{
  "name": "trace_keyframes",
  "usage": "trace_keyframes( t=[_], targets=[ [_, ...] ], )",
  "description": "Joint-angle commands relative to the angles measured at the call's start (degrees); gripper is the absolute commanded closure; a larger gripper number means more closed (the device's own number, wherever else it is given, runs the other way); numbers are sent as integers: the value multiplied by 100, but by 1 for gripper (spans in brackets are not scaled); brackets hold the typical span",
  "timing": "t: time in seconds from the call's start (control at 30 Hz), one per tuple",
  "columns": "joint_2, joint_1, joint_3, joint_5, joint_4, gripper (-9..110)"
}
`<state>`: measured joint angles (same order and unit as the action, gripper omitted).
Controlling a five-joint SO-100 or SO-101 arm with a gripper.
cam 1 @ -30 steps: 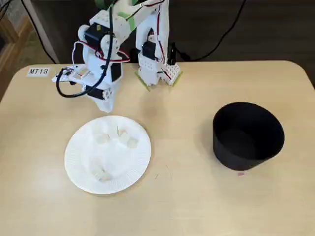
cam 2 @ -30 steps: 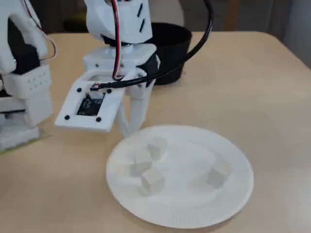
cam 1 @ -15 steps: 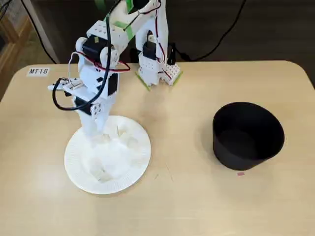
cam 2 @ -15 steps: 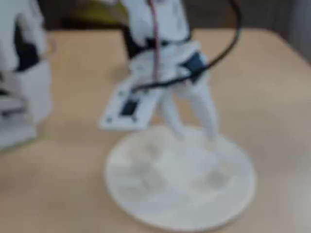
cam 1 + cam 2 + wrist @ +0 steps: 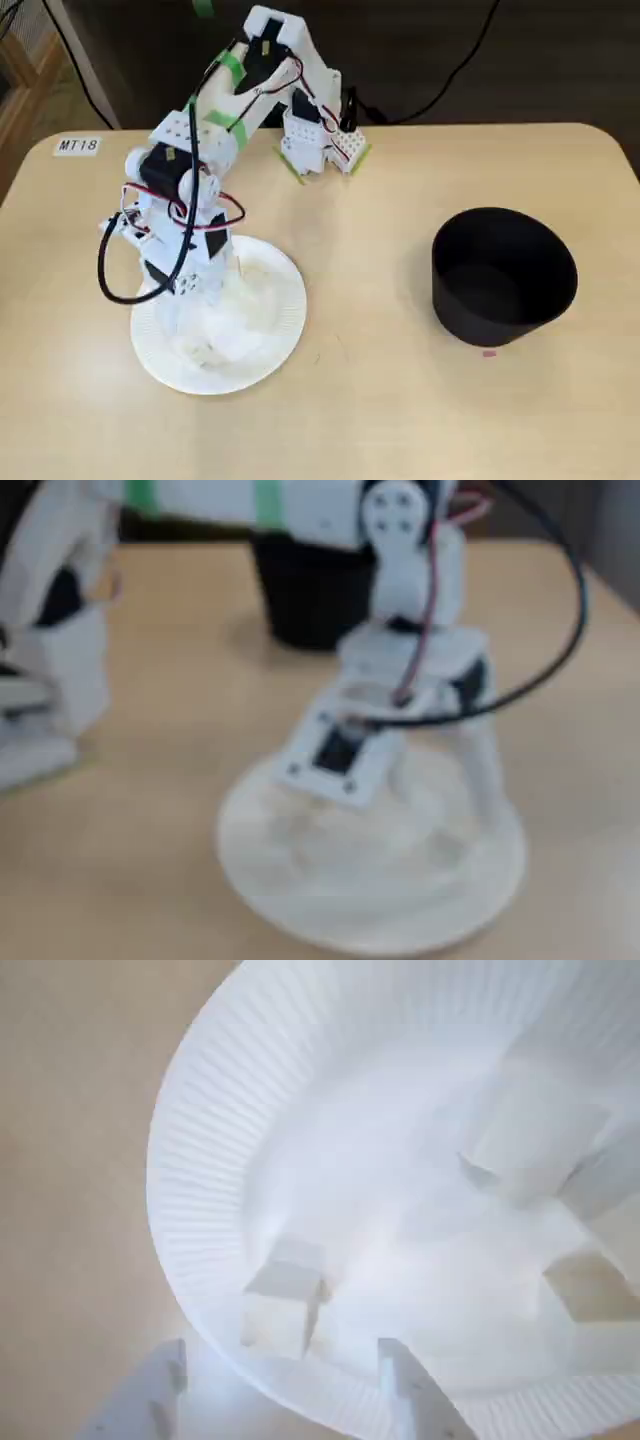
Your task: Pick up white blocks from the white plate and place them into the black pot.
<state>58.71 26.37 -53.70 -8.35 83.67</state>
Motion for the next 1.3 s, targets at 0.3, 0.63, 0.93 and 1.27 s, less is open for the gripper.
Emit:
trace_keyframes(
  t=[0.3, 0.63, 0.93, 1.27],
  targets=[
    [-940, -149, 1362, -220, 141, 75],
    [-1538, -185, 1828, -439, 26, 88],
    [-1819, -220, 2224, -492, 44, 104],
    [-2039, -580, 6864, -580, 1195, 104]
  ],
)
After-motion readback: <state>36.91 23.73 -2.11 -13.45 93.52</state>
